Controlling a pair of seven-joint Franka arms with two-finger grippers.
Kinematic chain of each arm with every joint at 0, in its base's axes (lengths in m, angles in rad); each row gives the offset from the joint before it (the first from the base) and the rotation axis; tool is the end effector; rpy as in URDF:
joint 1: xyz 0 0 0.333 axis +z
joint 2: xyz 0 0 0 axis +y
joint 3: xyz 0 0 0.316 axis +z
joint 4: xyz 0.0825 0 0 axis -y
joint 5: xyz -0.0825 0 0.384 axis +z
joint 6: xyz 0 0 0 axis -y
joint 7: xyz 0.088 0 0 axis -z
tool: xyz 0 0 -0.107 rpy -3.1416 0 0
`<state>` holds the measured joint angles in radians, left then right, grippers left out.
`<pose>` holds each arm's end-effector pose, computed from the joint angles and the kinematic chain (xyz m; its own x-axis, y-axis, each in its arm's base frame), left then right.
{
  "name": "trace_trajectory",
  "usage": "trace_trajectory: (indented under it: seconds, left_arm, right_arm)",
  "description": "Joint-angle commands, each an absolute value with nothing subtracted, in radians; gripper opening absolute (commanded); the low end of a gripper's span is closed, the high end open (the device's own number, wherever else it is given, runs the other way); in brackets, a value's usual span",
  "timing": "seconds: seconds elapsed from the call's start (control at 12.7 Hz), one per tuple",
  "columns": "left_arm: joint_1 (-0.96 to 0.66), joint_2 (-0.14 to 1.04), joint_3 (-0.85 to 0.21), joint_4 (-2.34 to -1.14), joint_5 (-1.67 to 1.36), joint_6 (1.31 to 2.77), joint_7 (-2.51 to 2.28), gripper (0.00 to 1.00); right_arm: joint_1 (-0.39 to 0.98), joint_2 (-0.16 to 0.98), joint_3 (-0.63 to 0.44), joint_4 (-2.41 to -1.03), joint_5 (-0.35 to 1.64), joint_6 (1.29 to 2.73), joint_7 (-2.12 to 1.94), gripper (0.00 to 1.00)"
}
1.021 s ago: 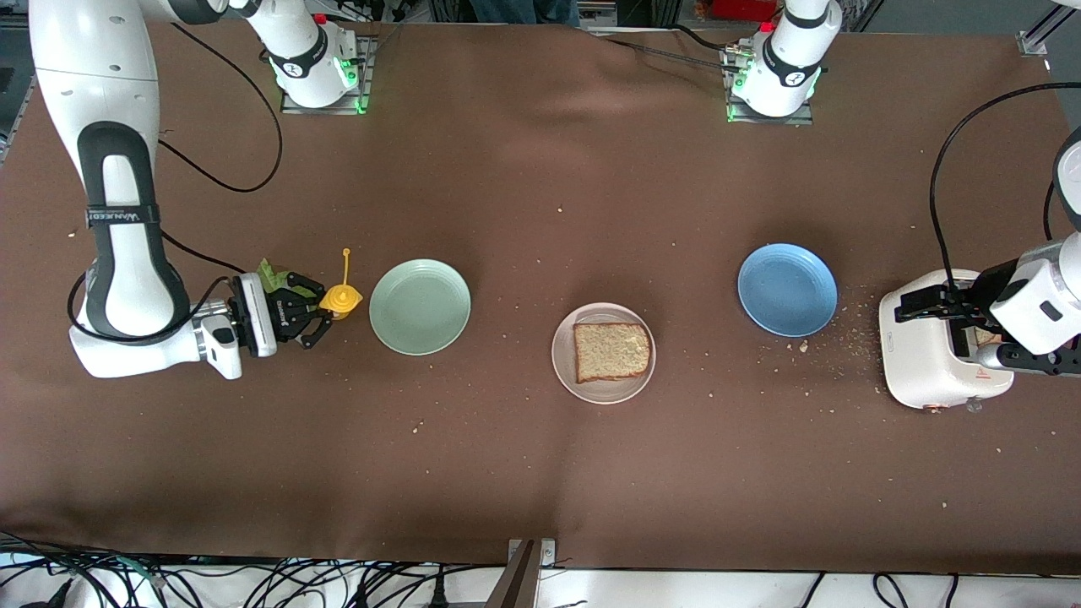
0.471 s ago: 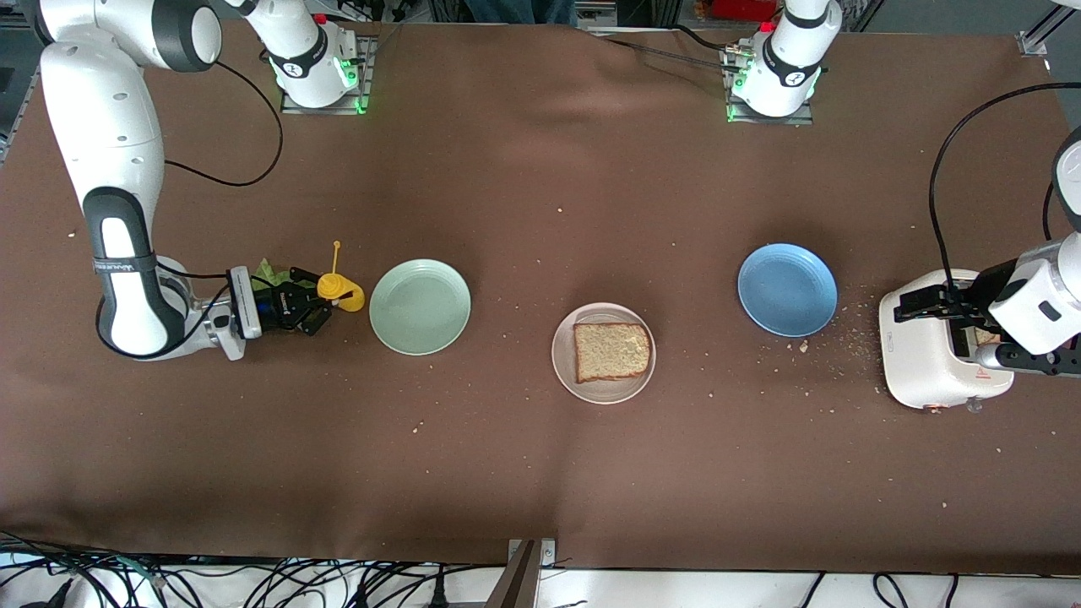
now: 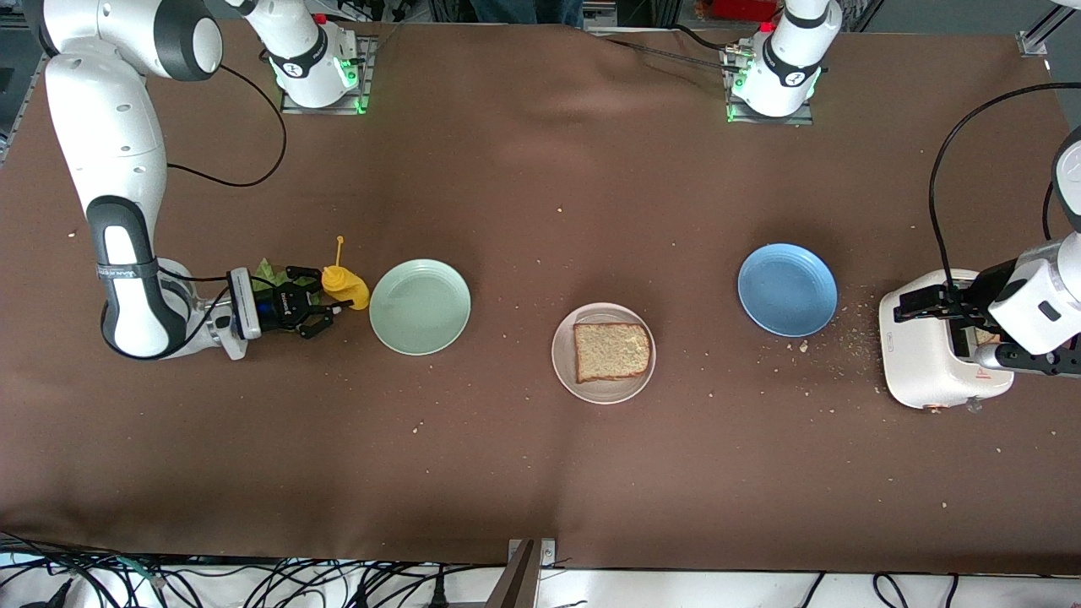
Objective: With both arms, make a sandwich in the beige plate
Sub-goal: 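Carry the mustard back and lay it beside the lettuce with the right gripper, then grasp the green lettuce leaf with the right gripper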
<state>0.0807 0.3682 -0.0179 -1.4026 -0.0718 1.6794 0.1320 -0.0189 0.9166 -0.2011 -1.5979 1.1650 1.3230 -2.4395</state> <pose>0.6604 0.0364 0.4884 0.9949 -0.0606 -0.0806 -0.0534 -0.9947 0.0881 0.5953 -0.0036 0.1106 0.1292 0.2230 0.9662 0.9369 0.2918 -0.1926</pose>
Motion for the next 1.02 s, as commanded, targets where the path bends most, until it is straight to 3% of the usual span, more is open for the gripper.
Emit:
trace_trajectory:
  seconds: [0.0,0.39,0.71,0.94]
  left_arm:
    - [0.077,0.364,-0.02,-1.404,-0.034,1.677,0.118,1.0]
    - [0.077,0.362,-0.02,-1.404,-0.034,1.677,0.118,1.0]
    - [0.077,0.364,-0.02,-1.404,-0.034,1.677,0.118,1.0]
    - [0.075,0.364,-0.02,-1.404,-0.034,1.677,0.118,1.0]
  right_arm:
    - [-0.035,0.875,-0.224,-1.586,1.106,1.295,-2.384,0.99]
    - [-0.026,0.729,-0.298,-1.566,0.933,1.331,-2.03,0.99]
    - [0.007,0.638,-0.298,-1.537,0.725,1.486,-1.666,0.99]
    - [0.096,0.595,-0.295,-1.545,0.449,1.694,-1.351,0.99]
